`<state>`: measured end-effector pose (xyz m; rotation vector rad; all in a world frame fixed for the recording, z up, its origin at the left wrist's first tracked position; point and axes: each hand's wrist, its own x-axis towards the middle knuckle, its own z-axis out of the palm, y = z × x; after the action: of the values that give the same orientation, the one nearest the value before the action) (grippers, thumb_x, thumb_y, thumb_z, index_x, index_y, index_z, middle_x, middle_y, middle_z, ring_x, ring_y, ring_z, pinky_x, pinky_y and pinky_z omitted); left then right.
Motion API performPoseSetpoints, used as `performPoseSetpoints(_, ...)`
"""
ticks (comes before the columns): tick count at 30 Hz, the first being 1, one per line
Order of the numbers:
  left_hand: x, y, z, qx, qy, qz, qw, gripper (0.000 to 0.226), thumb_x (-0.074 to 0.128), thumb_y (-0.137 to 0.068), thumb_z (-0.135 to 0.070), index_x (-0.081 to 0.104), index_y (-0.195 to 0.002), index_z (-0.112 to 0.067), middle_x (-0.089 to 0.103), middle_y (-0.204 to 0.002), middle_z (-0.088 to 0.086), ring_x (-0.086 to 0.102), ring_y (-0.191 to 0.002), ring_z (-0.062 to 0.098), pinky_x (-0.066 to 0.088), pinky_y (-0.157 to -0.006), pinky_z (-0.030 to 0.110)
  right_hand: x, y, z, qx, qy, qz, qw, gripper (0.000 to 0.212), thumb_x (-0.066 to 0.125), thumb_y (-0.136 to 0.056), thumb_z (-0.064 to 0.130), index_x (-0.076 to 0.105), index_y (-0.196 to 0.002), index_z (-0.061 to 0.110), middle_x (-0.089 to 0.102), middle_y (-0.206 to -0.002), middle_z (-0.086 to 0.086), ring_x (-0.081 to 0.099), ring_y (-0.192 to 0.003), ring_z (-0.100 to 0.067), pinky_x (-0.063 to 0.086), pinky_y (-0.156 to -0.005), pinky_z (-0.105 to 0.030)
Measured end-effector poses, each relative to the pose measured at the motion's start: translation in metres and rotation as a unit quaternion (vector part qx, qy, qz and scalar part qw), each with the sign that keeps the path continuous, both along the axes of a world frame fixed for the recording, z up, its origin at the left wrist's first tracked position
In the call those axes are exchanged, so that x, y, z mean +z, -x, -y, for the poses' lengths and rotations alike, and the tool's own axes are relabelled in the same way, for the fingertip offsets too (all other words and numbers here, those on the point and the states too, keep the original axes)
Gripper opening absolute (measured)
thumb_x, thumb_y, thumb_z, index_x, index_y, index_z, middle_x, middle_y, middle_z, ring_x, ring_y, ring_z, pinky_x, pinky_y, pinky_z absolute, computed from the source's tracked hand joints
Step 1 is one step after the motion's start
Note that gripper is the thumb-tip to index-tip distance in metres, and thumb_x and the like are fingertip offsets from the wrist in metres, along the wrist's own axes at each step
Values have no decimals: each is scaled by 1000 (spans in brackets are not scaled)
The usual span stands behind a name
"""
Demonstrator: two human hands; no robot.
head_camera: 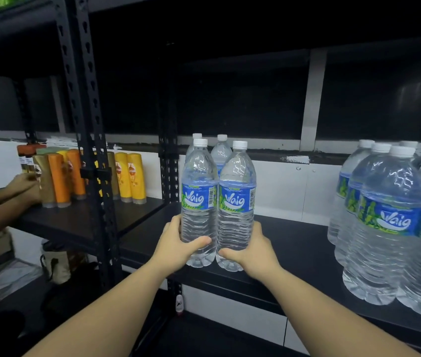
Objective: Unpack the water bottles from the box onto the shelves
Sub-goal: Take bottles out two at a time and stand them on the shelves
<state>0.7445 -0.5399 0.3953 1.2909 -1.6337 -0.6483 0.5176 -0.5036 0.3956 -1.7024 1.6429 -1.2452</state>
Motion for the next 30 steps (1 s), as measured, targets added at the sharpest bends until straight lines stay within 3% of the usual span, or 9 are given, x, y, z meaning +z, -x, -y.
performPoseSetpoints(3, -5, -3, 7, 32, 1, -38, 999, 75, 91, -77, -45, 41, -132, -36, 62, -119, -20, 63, -107, -2, 53, -95, 34, -3, -13, 16, 3, 8, 6, 1000, 84, 96, -67, 36, 43, -131, 29, 69, -113, 15, 66, -96, -1, 48, -72, -17)
performPoseSetpoints(7, -12, -11, 28, 51, 12, -26, 998, 71, 82, -88, -44, 41, -142, -27, 60, -110, -26, 66, -106, 8, 53, -94, 35, -10, -33, 40, 20, 20, 21, 999, 87, 93, -76, 34, 34, -140, 30, 61, -122, 19, 63, -106, -5, 47, -87, -25)
performPoseSetpoints(15, -13, -22, 81, 59, 7, -48, 997, 74, 79, -93, -39, 36, -151, -23, 70, -131, -2, 64, -106, 13, 45, -88, 30, -17, -63, 91, -1, 29, 36, 999, 81, 91, -78, 39, 30, -132, 35, 59, -136, 13, 63, -122, -14, 50, -105, -38)
performPoseSetpoints(19, -13, -25, 109, 43, -4, -36, 998, 78, 78, -93, -41, 32, -154, -27, 67, -138, -2, 66, -121, 21, 49, -94, 36, -22, -66, 111, 2, 53, 32, 998, 81, 91, -78, 37, 32, -133, 35, 60, -134, 15, 62, -121, -9, 50, -106, -35)
performPoseSetpoints(23, -18, -24, 128, 42, 3, -41, 998, 82, 77, -94, -38, 28, -159, -27, 62, -146, -1, 61, -129, 23, 45, -94, 33, -25, -65, 123, -4, 69, 47, 997, 81, 91, -80, 31, 36, -139, 31, 57, -127, 28, 59, -116, 10, 47, -100, -24)
performPoseSetpoints(25, -19, -21, 132, 39, 13, -46, 998, 83, 76, -95, -38, 26, -162, -31, 59, -147, -2, 60, -129, 20, 42, -93, 30, -27, -65, 127, -14, 66, 61, 996, 80, 91, -81, 31, 37, -140, 32, 57, -123, 34, 56, -111, 21, 48, -96, -18)
performPoseSetpoints(27, -22, -21, 136, 36, 10, -48, 998, 87, 74, -94, -42, 22, -163, -43, 57, -141, 0, 58, -116, 2, 41, -93, 29, -28, -64, 131, -21, 61, 61, 996, 81, 91, -80, 35, 37, -140, 37, 56, -119, 42, 56, -107, 25, 46, -89, -11)
performPoseSetpoints(28, -22, -21, 136, 36, 2, -45, 998, 89, 74, -93, -42, 19, -162, -49, 55, -135, 1, 51, -104, -10, 39, -92, 27, -28, -64, 131, -26, 59, 53, 996, 82, 91, -78, 36, 38, -140, 39, 56, -119, 43, 58, -108, 22, 47, -89, -13)
performPoseSetpoints(30, -24, -21, 136, 39, -6, -38, 998, 93, 75, -91, -41, 16, -162, -53, 54, -128, 3, 40, -90, -16, 37, -90, 25, -30, -64, 134, -32, 68, 42, 996, 85, 91, -69, 37, 42, -138, 39, 58, -124, 31, 60, -114, 9, 52, -96, -25)
